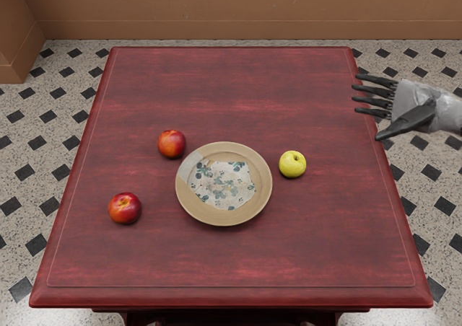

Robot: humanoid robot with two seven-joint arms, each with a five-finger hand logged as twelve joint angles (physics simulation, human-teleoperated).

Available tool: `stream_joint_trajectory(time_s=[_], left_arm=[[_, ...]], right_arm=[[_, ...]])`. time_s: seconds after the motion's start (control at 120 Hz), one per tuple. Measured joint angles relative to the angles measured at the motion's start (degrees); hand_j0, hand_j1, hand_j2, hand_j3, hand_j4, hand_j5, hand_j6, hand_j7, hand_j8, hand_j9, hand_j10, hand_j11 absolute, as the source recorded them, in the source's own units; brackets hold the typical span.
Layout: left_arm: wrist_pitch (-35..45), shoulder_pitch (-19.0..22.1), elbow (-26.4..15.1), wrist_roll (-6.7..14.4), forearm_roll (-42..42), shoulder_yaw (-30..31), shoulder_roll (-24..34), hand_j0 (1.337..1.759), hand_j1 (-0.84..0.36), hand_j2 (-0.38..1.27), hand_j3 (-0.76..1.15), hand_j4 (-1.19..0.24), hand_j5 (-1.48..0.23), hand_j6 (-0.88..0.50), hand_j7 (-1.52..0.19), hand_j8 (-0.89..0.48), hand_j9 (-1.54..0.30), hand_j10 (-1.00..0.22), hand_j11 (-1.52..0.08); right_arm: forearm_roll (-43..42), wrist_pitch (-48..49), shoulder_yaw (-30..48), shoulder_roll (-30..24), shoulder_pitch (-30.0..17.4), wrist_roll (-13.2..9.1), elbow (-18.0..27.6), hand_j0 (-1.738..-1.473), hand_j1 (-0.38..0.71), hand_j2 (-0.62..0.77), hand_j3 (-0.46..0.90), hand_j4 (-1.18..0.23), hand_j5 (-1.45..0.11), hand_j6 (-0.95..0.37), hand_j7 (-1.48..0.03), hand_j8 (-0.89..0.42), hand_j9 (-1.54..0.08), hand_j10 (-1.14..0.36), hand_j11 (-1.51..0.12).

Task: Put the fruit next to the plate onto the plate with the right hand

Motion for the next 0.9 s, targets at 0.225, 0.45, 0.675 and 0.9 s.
stream_joint_trajectory(time_s=[0.225, 0.45, 0.675, 0.9], left_arm=[[0.0, 0.0, 0.0, 0.0, -0.02, 0.0, 0.0, 1.658, 0.06, 0.05, 0.0, -0.24, -0.32, -0.24, -0.32, -0.24, -0.32, -0.24, -0.32], [0.0, 0.0, 0.0, 0.0, -0.03, 0.01, 0.0, 1.658, 0.06, 0.05, 0.0, -0.24, -0.32, -0.24, -0.32, -0.24, -0.32, -0.24, -0.32], [0.0, 0.0, 0.0, 0.0, -0.02, 0.01, 0.0, 1.658, 0.06, 0.05, 0.0, -0.24, -0.32, -0.24, -0.32, -0.24, -0.32, -0.24, -0.32], [0.0, 0.0, 0.0, 0.0, -0.02, 0.01, 0.0, 1.658, 0.06, 0.05, 0.0, -0.24, -0.32, -0.24, -0.32, -0.24, -0.32, -0.24, -0.32]], right_arm=[[-9.34, 0.01, 0.46, 2.54, 6.18, -11.49, 5.54, -1.658, -0.31, -0.01, 0.0, -0.03, -0.04, -0.03, -0.04, -0.03, -0.04, -0.03, -0.04], [-40.17, -10.62, 2.45, 2.7, 10.03, -18.94, 25.82, -1.658, -0.31, -0.01, 0.0, -0.04, -0.05, -0.04, -0.05, -0.04, -0.05, -0.04, -0.05], [-60.24, -33.64, -0.64, 9.26, 3.81, -23.82, 34.26, -1.658, -0.3, -0.01, 0.0, -0.04, -0.05, -0.04, -0.05, -0.04, -0.05, -0.04, -0.05], [-71.86, -43.19, -3.69, 16.42, -0.95, -26.19, 30.49, -1.658, -0.27, -0.01, 0.0, -0.07, -0.09, -0.07, -0.09, -0.07, -0.09, -0.07, -0.09]])
